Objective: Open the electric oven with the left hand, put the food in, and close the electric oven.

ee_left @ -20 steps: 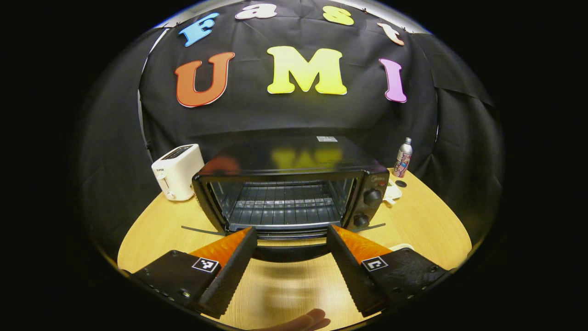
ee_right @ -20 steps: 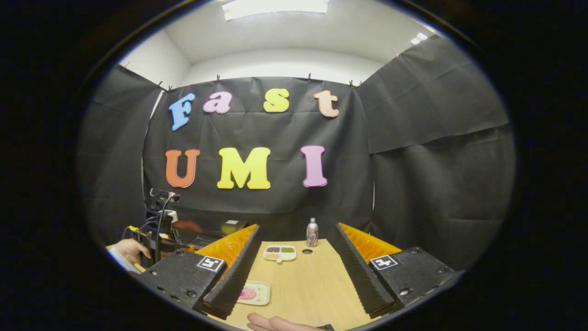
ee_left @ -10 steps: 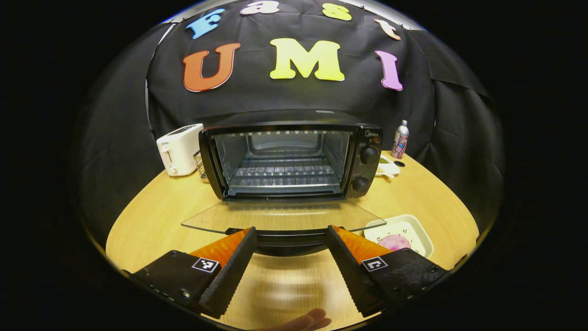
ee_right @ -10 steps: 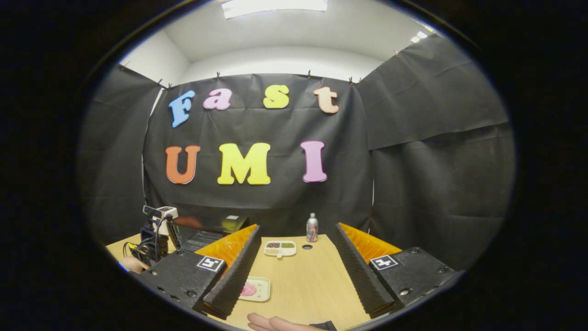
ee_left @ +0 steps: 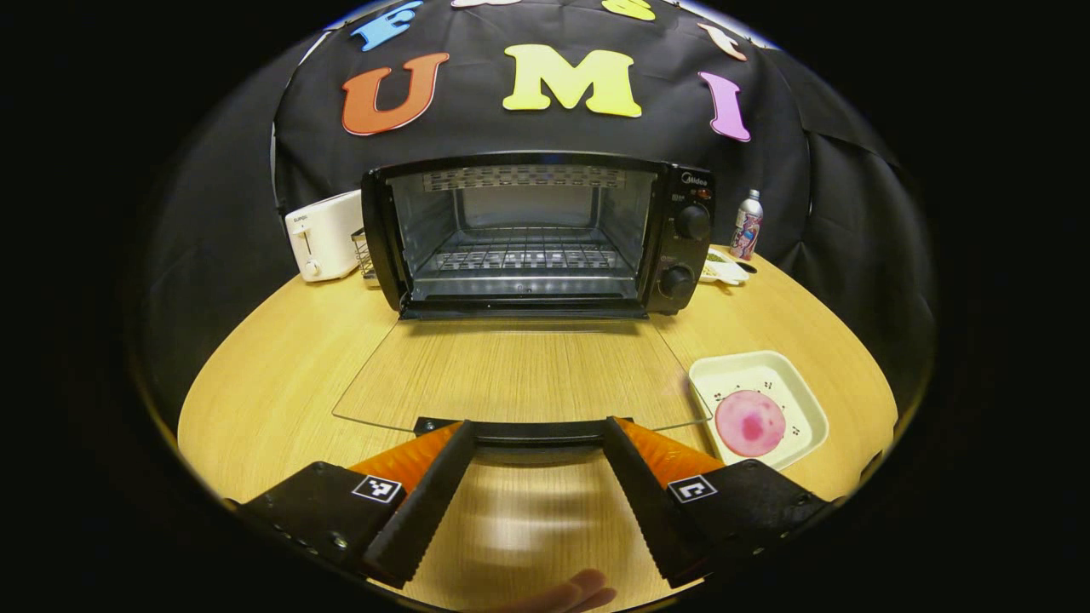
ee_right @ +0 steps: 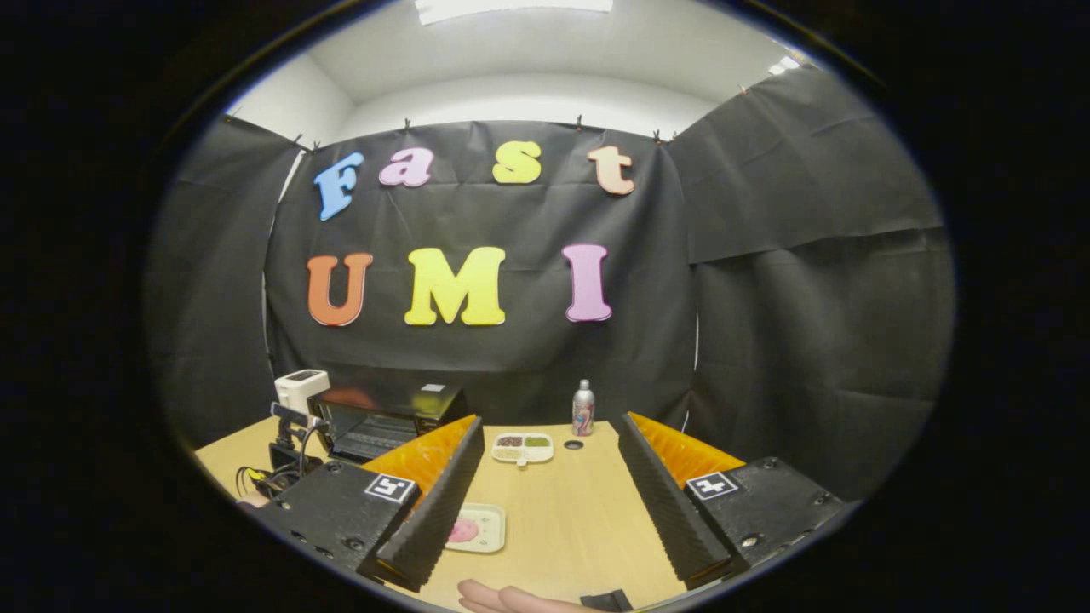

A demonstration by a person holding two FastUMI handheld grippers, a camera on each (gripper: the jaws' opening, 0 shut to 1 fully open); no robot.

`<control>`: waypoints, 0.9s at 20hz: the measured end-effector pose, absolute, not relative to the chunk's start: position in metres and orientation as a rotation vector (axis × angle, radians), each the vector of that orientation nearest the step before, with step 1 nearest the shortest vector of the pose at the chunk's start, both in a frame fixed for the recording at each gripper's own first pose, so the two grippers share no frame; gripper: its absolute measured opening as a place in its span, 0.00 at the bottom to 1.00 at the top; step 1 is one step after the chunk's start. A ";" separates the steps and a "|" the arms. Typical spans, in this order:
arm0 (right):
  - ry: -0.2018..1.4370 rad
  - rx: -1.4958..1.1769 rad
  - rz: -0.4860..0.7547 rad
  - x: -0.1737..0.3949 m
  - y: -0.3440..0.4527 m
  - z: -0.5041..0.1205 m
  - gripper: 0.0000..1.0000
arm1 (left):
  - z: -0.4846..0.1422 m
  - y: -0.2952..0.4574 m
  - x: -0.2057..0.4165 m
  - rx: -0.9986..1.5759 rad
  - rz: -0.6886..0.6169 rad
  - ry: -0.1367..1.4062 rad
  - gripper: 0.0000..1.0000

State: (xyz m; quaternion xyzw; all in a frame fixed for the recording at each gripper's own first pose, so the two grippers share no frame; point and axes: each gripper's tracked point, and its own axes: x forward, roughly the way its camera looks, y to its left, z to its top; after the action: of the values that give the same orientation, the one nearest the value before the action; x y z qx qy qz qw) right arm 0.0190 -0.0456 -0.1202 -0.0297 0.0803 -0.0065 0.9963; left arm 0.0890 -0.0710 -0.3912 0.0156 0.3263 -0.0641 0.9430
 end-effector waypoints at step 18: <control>0.917 -0.106 0.161 0.105 -0.014 -0.318 0.98 | -0.177 -0.051 0.026 -0.052 -0.180 0.127 0.96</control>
State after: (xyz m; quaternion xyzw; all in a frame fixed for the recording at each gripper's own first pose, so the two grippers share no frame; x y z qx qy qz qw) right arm 0.1053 -0.0138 -0.3176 -0.0513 0.4420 0.0776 0.8922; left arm 0.0257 -0.0508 -0.1766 -0.0259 0.0635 -0.0899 0.9936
